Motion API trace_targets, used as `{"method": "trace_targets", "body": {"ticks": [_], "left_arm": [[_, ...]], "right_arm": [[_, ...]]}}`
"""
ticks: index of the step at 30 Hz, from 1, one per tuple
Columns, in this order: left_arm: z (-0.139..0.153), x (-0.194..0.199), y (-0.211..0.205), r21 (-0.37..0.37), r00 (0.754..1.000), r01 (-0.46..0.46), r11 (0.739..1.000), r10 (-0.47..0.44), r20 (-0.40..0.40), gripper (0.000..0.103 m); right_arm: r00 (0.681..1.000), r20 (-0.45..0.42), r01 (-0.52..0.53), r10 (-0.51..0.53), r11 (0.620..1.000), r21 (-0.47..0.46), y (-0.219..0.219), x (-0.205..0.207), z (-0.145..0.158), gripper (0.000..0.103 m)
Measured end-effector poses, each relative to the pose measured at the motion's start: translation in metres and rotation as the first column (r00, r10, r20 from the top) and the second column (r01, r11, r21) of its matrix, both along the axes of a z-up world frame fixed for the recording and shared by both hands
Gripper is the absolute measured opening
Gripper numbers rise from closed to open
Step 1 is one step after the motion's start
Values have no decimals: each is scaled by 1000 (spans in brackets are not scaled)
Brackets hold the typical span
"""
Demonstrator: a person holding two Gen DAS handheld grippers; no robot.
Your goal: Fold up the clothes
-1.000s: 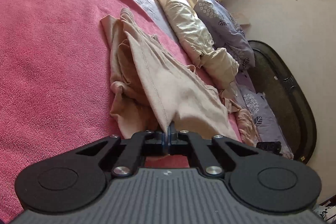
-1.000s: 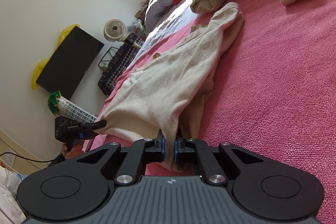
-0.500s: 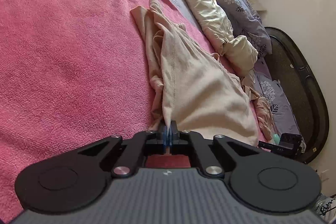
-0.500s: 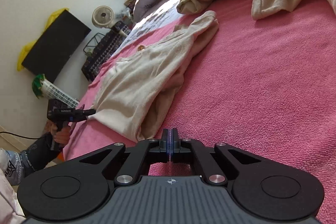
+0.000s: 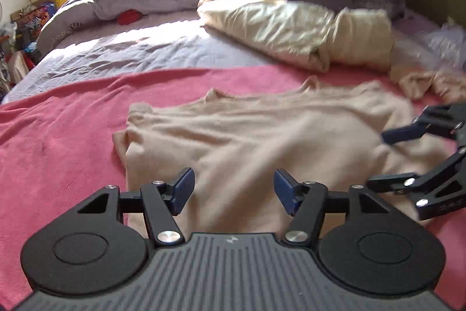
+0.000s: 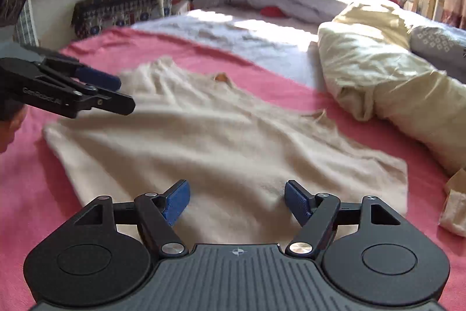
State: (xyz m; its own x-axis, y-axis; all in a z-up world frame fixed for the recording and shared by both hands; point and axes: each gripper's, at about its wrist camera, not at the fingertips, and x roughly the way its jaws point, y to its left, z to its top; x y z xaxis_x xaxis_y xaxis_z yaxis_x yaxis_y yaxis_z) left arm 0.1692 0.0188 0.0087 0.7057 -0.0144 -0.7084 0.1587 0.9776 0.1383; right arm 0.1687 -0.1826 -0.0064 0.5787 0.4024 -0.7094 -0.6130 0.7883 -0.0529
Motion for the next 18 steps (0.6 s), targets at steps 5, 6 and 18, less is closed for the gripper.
{"method": "trace_targets", "body": {"ticks": [5, 6, 18], "left_arm": [[-14, -46, 59, 162, 992, -93, 982, 78, 100, 98], [-12, -51, 71, 171, 991, -104, 980, 88, 96, 102], [55, -86, 96, -106, 958, -188, 976, 206, 201, 83]], "right_arm": [[997, -6, 77, -77, 997, 17, -78, -39, -6, 76], [993, -20, 116, -115, 993, 12, -94, -45, -6, 83], [914, -88, 401, -395, 852, 336, -130, -41, 49, 51]]}}
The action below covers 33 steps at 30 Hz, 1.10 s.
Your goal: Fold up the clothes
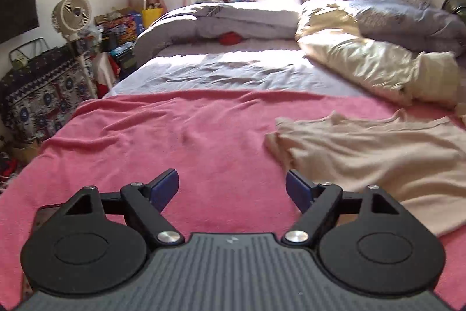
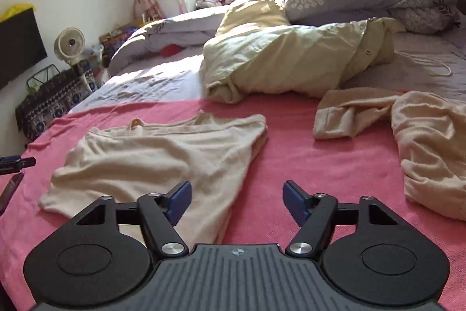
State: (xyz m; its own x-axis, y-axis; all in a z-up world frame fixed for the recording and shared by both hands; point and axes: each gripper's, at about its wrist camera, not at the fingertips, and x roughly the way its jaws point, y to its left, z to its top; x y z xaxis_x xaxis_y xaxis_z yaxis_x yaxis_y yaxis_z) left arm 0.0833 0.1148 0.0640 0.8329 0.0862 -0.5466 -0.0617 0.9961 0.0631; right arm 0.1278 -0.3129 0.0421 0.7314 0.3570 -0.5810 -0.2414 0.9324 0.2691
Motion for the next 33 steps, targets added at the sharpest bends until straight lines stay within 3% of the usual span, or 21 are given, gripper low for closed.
{"method": "trace_targets", "body": {"ticks": [1, 3, 5, 6, 9, 12, 15, 18, 21, 24, 27, 29, 30, 31, 33], "left_arm": [[0, -1, -20, -26, 997, 80, 996, -80, 18, 87], [-13, 1, -63, -1, 981, 196, 981, -196, 14, 89], [-46, 10, -96, 69, 976, 210, 975, -204, -80, 88], [-71, 15, -100, 55, 972, 184, 981, -173, -160, 88], [-74, 5, -78, -62, 982, 158, 985, -163, -97, 89], [-78, 4, -74, -99, 981, 168, 981, -176, -84, 89], [-80, 3, -73, -110, 981, 172, 979, -181, -73, 88], [-80, -1, -70, -133, 981, 177, 975, -186, -59, 88], [-80, -5, -63, -188, 981, 182, 965, -192, -39, 90], [-79, -9, -61, -213, 981, 184, 960, -193, -26, 90], [-78, -13, -60, -224, 981, 182, 957, -191, -20, 91], [-78, -14, -62, -221, 982, 181, 958, -190, -18, 91], [-78, -15, -63, -214, 982, 181, 960, -189, -17, 91], [-77, -16, -65, -208, 982, 180, 962, -188, -17, 91], [-78, -17, -65, -207, 982, 178, 962, -186, -16, 91]], "right_arm": [[1000, -8, -24, 24, 999, 24, 18, 13, 2, 38], [995, -19, -94, 95, 995, 34, 60, 38, 6, 33], [981, -31, -194, 194, 981, -13, 112, 60, 7, 31], [972, -40, -234, 233, 972, -37, 136, 70, 7, 31], [934, -82, -356, 348, 927, -115, 205, 98, 1, 31], [895, -166, -443, 415, 871, -211, 271, 132, -22, 30], [895, -116, -445, 432, 834, -328, 317, 163, -47, 32], [942, -140, -334, 306, 903, -271, 325, 205, -49, 55], [957, -157, -275, 243, 934, -229, 318, 216, -36, 51], [951, -132, -303, 279, 923, -238, 313, 198, -16, 51], [909, -184, -407, 373, 890, -204, 318, 176, -6, 47], [869, -249, -479, 428, 853, -207, 336, 170, -13, 39], [864, -271, -487, 424, 841, -234, 346, 173, -22, 39], [873, -268, -474, 408, 841, -261, 357, 181, -32, 39], [910, -220, -403, 352, 876, -265, 371, 202, -43, 49]]}}
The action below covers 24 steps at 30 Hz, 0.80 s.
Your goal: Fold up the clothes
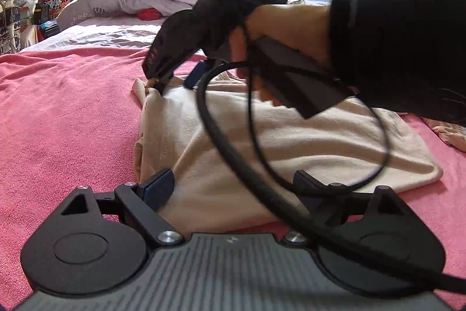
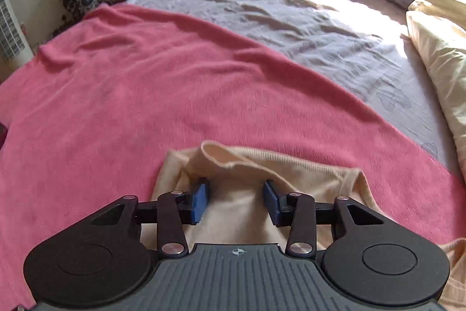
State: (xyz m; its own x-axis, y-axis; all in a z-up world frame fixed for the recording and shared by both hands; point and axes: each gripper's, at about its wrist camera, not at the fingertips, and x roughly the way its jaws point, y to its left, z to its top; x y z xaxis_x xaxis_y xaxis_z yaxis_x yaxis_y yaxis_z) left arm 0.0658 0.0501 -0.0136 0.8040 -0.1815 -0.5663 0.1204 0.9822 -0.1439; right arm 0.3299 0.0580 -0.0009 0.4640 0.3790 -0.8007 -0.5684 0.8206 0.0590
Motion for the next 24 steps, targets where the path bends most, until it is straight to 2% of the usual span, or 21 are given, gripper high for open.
{"method": "trace_targets", "body": {"ticks": [1, 3, 4, 6, 7, 8, 11, 14, 15, 17, 18, 19, 21, 23, 24], "left_arm": [[0, 0, 1, -3, 1000, 0, 1000, 0, -1, 91], [0, -1, 2, -19, 1000, 0, 1000, 0, -3, 91], [0, -2, 3, -28, 1000, 0, 1000, 0, -2, 91], [1, -4, 3, -31, 1000, 0, 1000, 0, -2, 91], [1, -4, 3, -33, 1000, -1, 999, 1, -1, 91], [1, -5, 3, -39, 1000, -2, 999, 2, -1, 91], [2, -8, 5, -59, 1000, -4, 998, 4, -1, 91], [3, -10, 7, -80, 1000, -6, 997, 6, -2, 91], [4, -10, 7, -85, 1000, -7, 996, 7, -3, 91], [5, -8, 13, -105, 1000, -10, 994, 10, -1, 91], [6, -5, 19, -119, 1000, -12, 993, 12, 1, 91], [7, -3, 24, -132, 1000, -16, 991, 16, 2, 91], [12, -10, 37, -139, 998, -57, 989, 58, 3, 92], [14, -18, 52, -39, 982, -186, 982, 185, -23, 94], [16, -20, 62, -11, 972, -232, 973, 231, -33, 94]], "right_arm": [[998, -9, 66, -66, 998, 10, 4, 10, 1, 57], [986, -43, 161, -159, 986, 43, 6, 22, 9, 57], [988, -42, 150, -147, 986, 67, 1, 19, 18, 57], [995, 0, 94, -95, 987, 130, -18, 5, 40, 70], [996, 30, 77, -82, 985, 154, -30, -3, 52, 84], [994, 67, 73, -85, 983, 168, -48, -13, 63, 91], [985, 156, 37, -70, 977, 208, -107, -49, 85, 93], [986, 164, 6, -42, 977, 214, -161, -90, 72, 93], [988, 148, 13, -41, 983, 183, -177, -101, 60, 93], [994, 98, 54, -57, 998, 26, -207, -119, 25, 93], [993, 79, 90, -84, 993, -76, -222, -126, 7, 93], [988, 76, 141, -133, 982, -124, -242, -132, -5, 99], [965, 82, 249, -247, 969, -7, -294, -150, -5, 100], [887, 86, 455, -453, 891, 1, -345, -167, -1, 100], [844, 80, 528, -530, 848, 45, -370, -178, 2, 100]]}}
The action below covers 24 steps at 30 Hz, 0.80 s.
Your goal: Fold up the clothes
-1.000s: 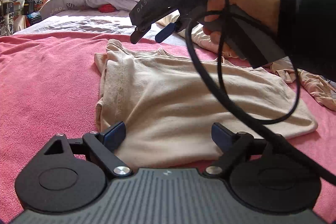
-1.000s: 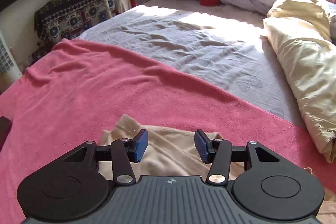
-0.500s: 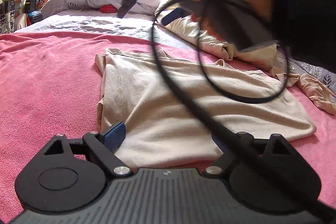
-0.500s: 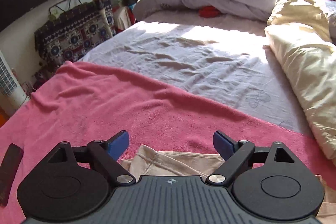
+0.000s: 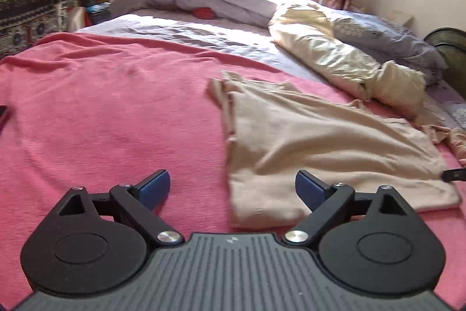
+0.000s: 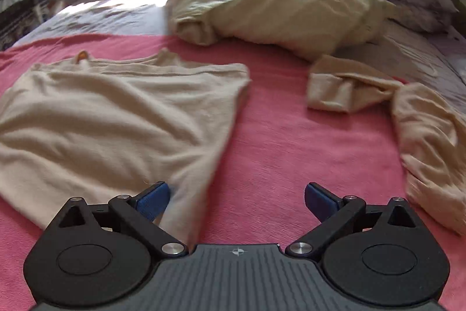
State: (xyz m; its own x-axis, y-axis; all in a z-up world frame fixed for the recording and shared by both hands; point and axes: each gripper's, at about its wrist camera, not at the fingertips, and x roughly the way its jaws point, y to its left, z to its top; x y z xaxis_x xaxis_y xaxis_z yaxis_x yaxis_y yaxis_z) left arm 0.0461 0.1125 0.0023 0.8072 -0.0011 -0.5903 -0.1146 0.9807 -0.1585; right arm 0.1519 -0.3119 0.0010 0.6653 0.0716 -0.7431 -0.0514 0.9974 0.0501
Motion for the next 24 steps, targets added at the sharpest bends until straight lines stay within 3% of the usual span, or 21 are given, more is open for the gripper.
{"method": "trace_targets", "body": {"ticks": [2, 3, 5, 7, 8, 11, 14, 17, 18, 19, 21, 22, 24], "left_arm": [[4, -4, 20, 53, 995, -90, 995, 91, -28, 93], [8, -6, 19, 96, 995, -99, 990, 102, -21, 93], [20, -8, 2, 220, 997, -73, 973, 71, 18, 93], [31, -10, -17, 304, 998, -34, 952, 19, 53, 93], [36, -10, -33, 318, 997, 15, 948, -38, 68, 94], [36, -3, -74, 344, 990, 96, 934, -126, 67, 97], [27, 14, -110, 363, 988, 136, 922, -154, 20, 97], [3, 36, -128, 381, 993, 111, 918, -84, -87, 100], [-11, 43, -127, 361, 989, 93, 928, -44, -140, 103], [-14, 40, -119, 304, 995, 55, 951, -25, -101, 103], [-13, 40, -108, 246, 991, 60, 967, -28, -130, 103], [-13, 39, -104, 225, 990, 64, 972, -34, -137, 103], [-14, 37, -102, 220, 991, 69, 973, -41, -130, 103]], "right_arm": [[993, 57, 91, -107, 969, 230, -43, -29, 5, 100], [987, 65, 117, -150, 926, 358, -58, -43, 4, 100], [974, 56, 146, -218, 803, 577, -79, -71, -4, 100], [963, -6, 192, -270, 667, 720, -85, -95, -22, 100], [956, -34, 211, -290, 605, 768, -85, -105, -31, 99], [937, 37, 178, -348, 564, 806, -72, -129, -33, 96], [934, 24, 158, -356, 473, 867, -62, -127, -35, 98], [937, 5, 184, -349, 507, 842, -53, -111, -39, 99], [938, 9, 183, -346, 519, 835, -49, -107, -38, 100], [942, 13, 174, -335, 522, 835, -44, -103, -36, 101], [954, 15, 151, -298, 525, 838, -34, -98, -37, 101], [959, 19, 147, -284, 551, 822, -28, -97, -37, 101], [963, 26, 161, -269, 649, 744, -12, -95, -35, 99]]}}
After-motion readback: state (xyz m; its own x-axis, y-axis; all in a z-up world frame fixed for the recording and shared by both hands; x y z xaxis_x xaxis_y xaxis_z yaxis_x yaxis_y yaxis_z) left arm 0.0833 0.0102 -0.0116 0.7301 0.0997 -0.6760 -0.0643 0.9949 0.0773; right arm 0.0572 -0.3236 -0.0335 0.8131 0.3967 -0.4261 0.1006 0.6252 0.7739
